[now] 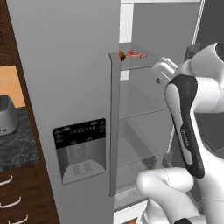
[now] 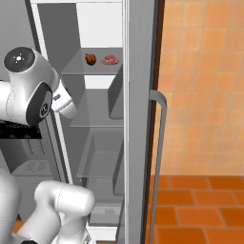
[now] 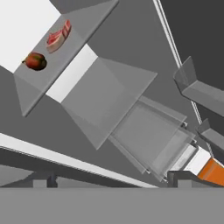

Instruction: Place one bell pepper and one steak in each tupperware on the nearby counter, to pack two identical lunches.

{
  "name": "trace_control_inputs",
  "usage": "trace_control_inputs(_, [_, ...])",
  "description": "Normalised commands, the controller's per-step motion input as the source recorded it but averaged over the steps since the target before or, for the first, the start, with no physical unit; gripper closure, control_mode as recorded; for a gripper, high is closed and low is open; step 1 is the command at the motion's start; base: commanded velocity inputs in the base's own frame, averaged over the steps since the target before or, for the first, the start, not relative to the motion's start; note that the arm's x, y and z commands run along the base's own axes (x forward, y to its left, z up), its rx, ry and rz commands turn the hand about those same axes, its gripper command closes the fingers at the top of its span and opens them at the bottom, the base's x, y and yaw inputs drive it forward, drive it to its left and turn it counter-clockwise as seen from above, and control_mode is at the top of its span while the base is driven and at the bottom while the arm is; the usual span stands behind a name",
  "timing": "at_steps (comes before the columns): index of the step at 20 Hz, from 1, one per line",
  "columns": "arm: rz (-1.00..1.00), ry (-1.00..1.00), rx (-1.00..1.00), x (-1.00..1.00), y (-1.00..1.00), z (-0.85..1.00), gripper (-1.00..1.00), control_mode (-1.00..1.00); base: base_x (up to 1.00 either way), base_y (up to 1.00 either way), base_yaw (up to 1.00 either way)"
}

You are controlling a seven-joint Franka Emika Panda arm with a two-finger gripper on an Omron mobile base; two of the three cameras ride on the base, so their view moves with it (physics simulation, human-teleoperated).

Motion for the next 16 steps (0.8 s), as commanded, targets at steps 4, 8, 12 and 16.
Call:
trace_control_inputs(4, [0.00,0.03,0.00,0.36,-0.24,0.27,-1.00,-1.00,0.00,0.00,0.00])
trace_control_inputs(8, [0.00,0.08,0.00,0.41,-0.16,0.05,-1.00,-1.00,0.00,0.00,0.00])
trace_control_inputs(12, [0.04,0.00,-0.01,0.38,-0.01,0.14,-1.00,-1.00,0.00,0.00,0.00])
trace_control_inputs(16, [0.06,0.00,-0.06,0.54,-0.09,0.03,-1.00,-1.00,0.00,0.00,0.00])
